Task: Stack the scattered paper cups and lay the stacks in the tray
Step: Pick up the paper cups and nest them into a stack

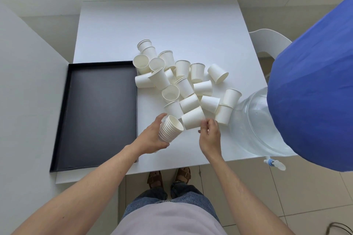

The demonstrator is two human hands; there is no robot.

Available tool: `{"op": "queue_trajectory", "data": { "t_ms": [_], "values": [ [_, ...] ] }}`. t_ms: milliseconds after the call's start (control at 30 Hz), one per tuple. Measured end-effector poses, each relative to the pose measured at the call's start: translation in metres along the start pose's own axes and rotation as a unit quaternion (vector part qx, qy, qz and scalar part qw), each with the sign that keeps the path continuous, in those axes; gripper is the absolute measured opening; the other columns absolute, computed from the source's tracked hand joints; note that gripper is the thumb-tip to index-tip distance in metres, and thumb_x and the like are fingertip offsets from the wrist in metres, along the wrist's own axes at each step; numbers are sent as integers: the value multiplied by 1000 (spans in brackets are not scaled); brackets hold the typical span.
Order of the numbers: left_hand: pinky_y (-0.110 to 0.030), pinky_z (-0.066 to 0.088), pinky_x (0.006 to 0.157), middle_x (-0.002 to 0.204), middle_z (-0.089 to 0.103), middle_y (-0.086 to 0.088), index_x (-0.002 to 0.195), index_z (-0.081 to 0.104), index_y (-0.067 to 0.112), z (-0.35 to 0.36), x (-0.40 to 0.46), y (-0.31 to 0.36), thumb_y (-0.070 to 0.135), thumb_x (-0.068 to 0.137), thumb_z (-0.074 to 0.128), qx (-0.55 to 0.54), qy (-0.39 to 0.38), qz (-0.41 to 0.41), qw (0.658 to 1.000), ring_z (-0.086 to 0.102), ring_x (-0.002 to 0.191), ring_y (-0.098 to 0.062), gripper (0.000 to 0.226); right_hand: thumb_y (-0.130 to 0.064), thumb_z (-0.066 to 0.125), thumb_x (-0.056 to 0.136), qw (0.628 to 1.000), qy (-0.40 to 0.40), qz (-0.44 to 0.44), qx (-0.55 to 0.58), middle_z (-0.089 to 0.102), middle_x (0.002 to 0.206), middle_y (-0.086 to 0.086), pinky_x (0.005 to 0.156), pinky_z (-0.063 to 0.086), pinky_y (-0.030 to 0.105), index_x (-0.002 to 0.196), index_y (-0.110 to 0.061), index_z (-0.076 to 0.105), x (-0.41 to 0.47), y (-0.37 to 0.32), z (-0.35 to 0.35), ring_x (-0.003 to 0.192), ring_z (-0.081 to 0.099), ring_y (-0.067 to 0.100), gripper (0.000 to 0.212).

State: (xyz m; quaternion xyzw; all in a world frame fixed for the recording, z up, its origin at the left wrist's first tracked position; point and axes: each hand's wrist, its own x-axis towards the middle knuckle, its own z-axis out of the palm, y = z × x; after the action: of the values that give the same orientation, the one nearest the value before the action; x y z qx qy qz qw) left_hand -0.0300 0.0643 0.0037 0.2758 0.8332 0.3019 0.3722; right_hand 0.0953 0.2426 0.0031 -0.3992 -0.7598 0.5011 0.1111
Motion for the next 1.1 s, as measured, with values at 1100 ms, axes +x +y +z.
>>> {"op": "queue_trajectory", "data": {
  "t_ms": [1100],
  "values": [
    [-23,49,85,126,58,-2,139,18,61,-9,-7,8,24,76,84,-334,51,-63,939,63,110,-18,98,-52,56,94,987,-118,69,90,60,119,-3,86,57,35,123,-34,50,4,-17,43,108,62,16,36]
  ]
}}
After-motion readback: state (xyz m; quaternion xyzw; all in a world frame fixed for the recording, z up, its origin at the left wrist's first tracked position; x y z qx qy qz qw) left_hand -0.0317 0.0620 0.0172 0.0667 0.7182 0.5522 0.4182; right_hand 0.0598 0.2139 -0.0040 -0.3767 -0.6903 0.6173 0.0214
